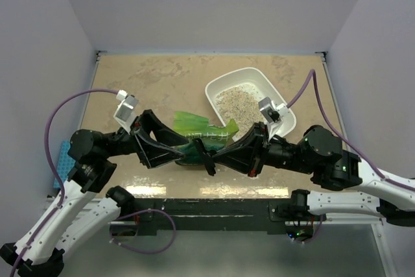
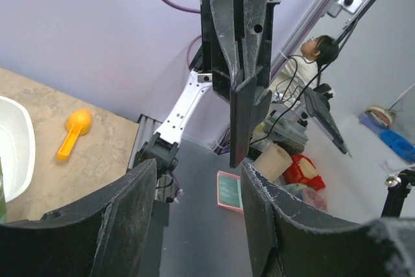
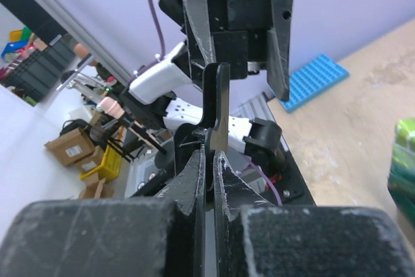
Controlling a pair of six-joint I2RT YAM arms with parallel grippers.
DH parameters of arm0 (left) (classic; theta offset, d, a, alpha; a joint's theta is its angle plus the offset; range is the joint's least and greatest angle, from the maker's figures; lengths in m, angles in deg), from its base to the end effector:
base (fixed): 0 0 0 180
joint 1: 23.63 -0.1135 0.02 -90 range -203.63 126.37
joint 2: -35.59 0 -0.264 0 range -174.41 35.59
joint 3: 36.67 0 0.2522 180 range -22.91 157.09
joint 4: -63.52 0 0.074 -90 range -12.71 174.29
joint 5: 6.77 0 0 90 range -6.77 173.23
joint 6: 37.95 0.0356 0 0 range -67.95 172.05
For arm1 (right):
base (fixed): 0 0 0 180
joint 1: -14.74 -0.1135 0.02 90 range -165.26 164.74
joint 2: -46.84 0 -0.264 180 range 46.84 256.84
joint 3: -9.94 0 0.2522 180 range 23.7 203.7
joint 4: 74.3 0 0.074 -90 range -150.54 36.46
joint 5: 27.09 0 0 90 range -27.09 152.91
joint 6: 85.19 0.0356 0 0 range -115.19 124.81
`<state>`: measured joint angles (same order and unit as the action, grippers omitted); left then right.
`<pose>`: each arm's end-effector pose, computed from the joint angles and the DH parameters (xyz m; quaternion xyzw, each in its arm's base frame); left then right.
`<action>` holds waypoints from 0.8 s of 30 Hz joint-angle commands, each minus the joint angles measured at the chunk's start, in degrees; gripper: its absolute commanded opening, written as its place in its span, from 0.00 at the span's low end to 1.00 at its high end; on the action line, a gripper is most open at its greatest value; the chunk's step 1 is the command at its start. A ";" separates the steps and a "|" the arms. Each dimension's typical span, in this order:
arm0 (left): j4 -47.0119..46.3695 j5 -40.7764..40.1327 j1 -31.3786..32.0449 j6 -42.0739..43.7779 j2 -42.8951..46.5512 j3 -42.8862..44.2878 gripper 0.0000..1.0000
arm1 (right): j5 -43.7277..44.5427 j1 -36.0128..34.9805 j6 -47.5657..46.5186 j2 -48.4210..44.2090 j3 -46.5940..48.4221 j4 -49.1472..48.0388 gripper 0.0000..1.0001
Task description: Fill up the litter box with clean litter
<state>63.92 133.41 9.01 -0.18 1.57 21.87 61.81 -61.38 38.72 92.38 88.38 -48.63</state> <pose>0.0854 -0.0872 0.4054 0.2669 0.5458 -0.6830 0.4054 0.0367 0.1512 0.4527 -0.2448 0.6141 0.6183 0.4250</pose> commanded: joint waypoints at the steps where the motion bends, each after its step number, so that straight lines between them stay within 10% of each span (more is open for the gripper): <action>1: -8.25 0.01 -0.21 -7.98 0.45 -0.13 0.59 | -3.90 -0.17 -2.36 1.48 0.97 -10.13 0.00; 24: -12.74 -0.87 -0.21 -9.74 -0.08 1.46 0.53 | -4.35 -0.17 0.54 6.32 -2.54 -17.08 0.00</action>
<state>53.91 132.71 9.01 -8.90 1.59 21.65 57.56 -61.38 38.44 99.33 86.44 -61.90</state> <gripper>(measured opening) 0.569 0.029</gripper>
